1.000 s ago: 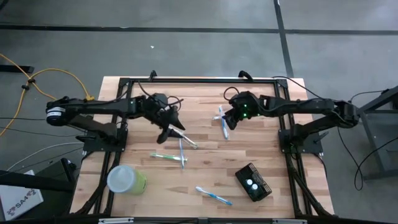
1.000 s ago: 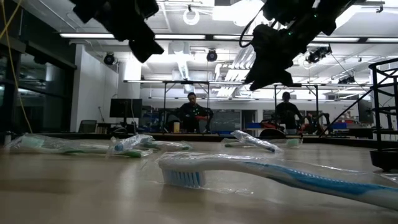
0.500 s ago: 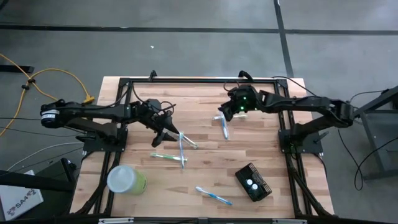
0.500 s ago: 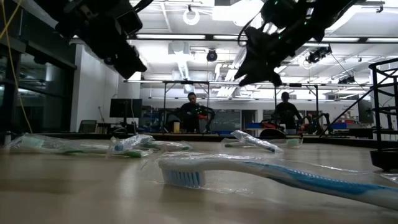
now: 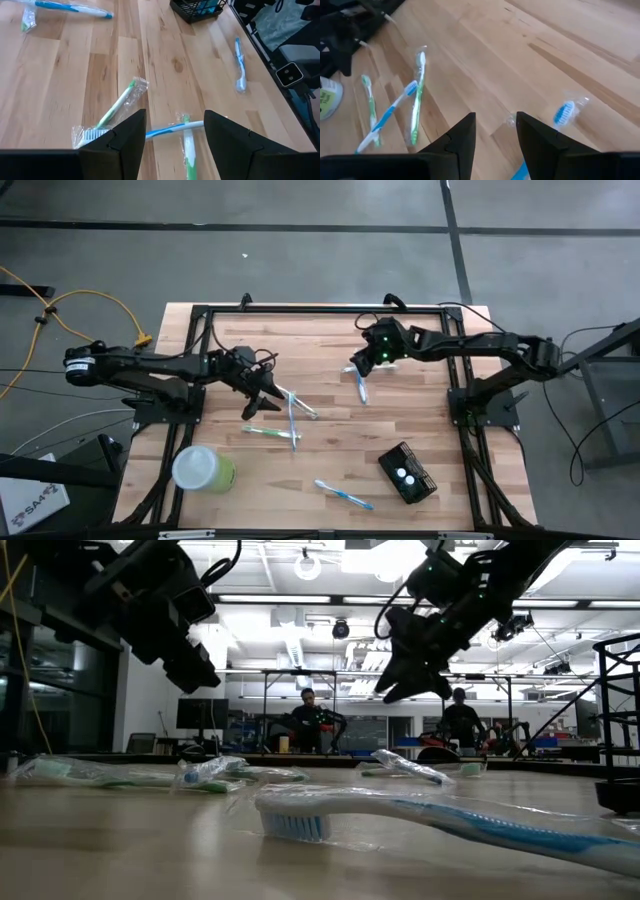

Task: Pick & Place toothbrushing station
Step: Put the top blue toothbrush into the top section of the black wire organizer

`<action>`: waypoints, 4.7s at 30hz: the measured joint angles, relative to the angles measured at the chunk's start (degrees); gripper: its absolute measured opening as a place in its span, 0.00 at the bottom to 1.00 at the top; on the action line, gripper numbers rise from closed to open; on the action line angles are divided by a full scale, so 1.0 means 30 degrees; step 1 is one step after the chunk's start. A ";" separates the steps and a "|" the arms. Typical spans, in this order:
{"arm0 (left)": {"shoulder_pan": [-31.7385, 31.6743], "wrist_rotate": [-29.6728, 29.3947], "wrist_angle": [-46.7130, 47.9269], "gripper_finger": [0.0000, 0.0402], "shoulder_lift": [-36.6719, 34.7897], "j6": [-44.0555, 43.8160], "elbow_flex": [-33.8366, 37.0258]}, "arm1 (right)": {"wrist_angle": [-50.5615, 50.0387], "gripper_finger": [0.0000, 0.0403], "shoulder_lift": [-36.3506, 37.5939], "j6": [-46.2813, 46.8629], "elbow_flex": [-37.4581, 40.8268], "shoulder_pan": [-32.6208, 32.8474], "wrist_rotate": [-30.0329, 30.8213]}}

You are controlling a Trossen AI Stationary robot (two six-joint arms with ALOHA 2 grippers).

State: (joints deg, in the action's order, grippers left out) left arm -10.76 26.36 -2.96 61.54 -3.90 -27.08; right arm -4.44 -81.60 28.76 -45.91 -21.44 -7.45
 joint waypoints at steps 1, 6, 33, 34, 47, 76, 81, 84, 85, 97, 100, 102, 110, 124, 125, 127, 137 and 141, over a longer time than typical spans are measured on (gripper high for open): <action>0.0000 0.0000 -0.0142 0.49 0.0000 0.0000 0.0082 | -0.0216 0.33 0.0000 0.0035 0.0000 0.0004 0.0006; 0.0000 -0.0013 -0.0333 0.49 0.0007 0.0000 0.0347 | -0.0996 0.33 0.0000 0.0349 0.0000 0.0160 0.1119; 0.0007 -0.0005 -0.0538 0.49 0.0015 -0.0175 0.0347 | 0.0990 0.33 -0.2987 0.0954 -0.0007 0.0273 0.3868; 0.0007 -0.0005 -0.0538 0.49 0.0015 -0.0175 0.0347 | 0.0961 0.33 -0.2994 0.0970 -0.0007 0.0266 0.3965; 0.0007 -0.0001 -0.0626 0.49 0.0015 -0.0153 0.0347 | -0.2078 0.33 -0.2994 0.0728 -0.2555 -0.0033 0.3389; 0.0311 0.0330 -0.0597 0.49 0.0022 -0.0138 0.0340 | -1.1959 0.33 -0.6039 -0.0470 -0.8823 -0.1402 0.2356; 0.0630 0.0334 -0.0597 0.49 0.0022 -0.0136 0.0332 | -1.1903 0.33 -0.6832 -0.0389 -0.8823 -0.1388 0.1800; 0.0812 0.0331 -0.0597 0.49 0.0022 -0.0136 0.0332 | -1.1953 0.33 -0.7025 -0.0135 -0.8823 -0.1388 0.1207; 0.0862 0.0338 -0.0597 0.49 0.0022 -0.0134 0.0332 | -1.1994 0.33 -0.7052 -0.0145 -0.8823 -0.1388 0.1063; 0.1071 0.0308 -0.0604 0.49 0.0022 -0.0146 0.0332 | -1.2512 0.33 -0.7271 0.0441 -0.8823 -0.1069 0.1614; 0.1071 0.0308 -0.0604 0.49 0.0022 -0.0146 0.0332 | -1.2711 0.33 -0.7278 0.0464 -0.8816 -0.1034 0.1872; 0.1071 0.0308 -0.0604 0.49 0.0018 -0.0153 0.0332 | -1.2663 0.33 -0.7356 0.0470 -0.8823 -0.0933 0.1896; 0.1064 0.0323 -0.0604 0.49 0.0022 -0.0160 0.0332 | -1.2561 0.33 -0.7686 0.0304 -0.8802 -0.0990 0.1930; 0.1064 0.0336 -0.0619 0.49 0.0022 -0.0188 0.0332 | -1.0796 0.33 -0.7968 -0.0033 -0.8811 -0.1723 0.1739; 0.1064 0.0340 -0.0619 0.49 0.0022 -0.0165 0.0332 | -1.0712 0.33 -0.7956 -0.0033 -0.8823 -0.1730 0.1775; 0.1064 0.0345 -0.0619 0.49 0.0022 -0.0160 0.0332 | -1.0669 0.33 -0.7956 -0.0033 -0.8823 -0.1775 0.1821; 0.1064 0.0381 -0.0619 0.49 0.0022 -0.0080 0.0332 | -0.9865 0.33 -0.7956 -0.0025 -0.8823 -0.2308 0.1603; 0.1064 0.0381 -0.0619 0.49 0.0022 -0.0073 0.0332 | -0.9846 0.33 -0.7956 -0.0033 -0.8823 -0.2400 0.1570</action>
State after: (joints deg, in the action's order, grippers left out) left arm -7.57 27.51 -4.82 61.60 -4.12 -26.09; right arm -33.98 -105.47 28.67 -72.38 -28.64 -2.74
